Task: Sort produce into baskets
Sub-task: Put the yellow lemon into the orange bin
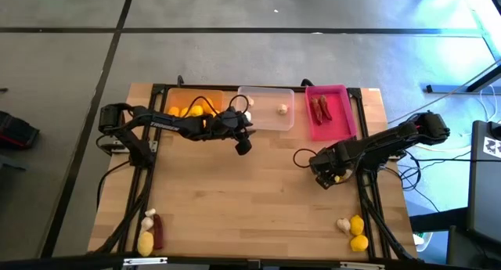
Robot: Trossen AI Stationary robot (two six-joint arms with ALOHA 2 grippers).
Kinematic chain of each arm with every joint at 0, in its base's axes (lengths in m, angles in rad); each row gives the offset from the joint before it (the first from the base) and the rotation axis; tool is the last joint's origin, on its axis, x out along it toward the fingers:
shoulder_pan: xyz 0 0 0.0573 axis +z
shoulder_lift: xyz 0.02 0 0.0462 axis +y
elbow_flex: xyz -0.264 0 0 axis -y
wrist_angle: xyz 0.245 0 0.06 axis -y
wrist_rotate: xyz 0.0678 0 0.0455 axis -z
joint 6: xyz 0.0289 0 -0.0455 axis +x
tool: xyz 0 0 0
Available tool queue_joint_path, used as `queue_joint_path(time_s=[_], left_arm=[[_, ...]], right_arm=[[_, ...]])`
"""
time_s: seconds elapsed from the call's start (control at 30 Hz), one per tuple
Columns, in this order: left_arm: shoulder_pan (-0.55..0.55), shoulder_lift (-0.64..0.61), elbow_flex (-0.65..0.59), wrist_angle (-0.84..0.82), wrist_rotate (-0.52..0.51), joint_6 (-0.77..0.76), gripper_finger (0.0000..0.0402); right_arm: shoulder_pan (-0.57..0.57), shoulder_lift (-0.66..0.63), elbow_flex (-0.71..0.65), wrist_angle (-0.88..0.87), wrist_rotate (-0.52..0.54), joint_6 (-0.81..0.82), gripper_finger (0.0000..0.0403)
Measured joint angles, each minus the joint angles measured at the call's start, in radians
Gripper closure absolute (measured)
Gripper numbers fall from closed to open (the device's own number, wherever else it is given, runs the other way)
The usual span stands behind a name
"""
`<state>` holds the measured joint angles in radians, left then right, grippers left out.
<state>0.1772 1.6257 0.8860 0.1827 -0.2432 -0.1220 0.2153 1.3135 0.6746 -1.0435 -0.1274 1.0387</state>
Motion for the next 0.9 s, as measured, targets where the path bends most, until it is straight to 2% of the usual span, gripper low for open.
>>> queue_joint_path(time_s=[0.17,0.4,0.5,0.67,0.9], left_arm=[[0.0,0.0,0.0,0.0,0.0,0.0,0.0264],[0.0,0.0,0.0,0.0,0.0,0.0,0.0264],[0.0,0.0,0.0,0.001,0.0,0.0,0.0264],[-0.001,0.0,0.001,0.018,0.0,0.0,0.0264],[-0.001,0.0,0.001,0.053,0.015,-0.014,0.0264]], right_arm=[[0.0,0.028,0.0,0.016,0.006,-0.053,0.0139],[0.0,0.024,0.002,0.032,0.059,-0.168,0.0231],[0.0,0.025,0.021,0.021,0.106,-0.253,0.0254],[0.001,0.024,0.108,-0.021,0.229,-0.383,0.0246],[0.001,0.024,0.235,-0.029,0.465,-0.539,0.0235]])
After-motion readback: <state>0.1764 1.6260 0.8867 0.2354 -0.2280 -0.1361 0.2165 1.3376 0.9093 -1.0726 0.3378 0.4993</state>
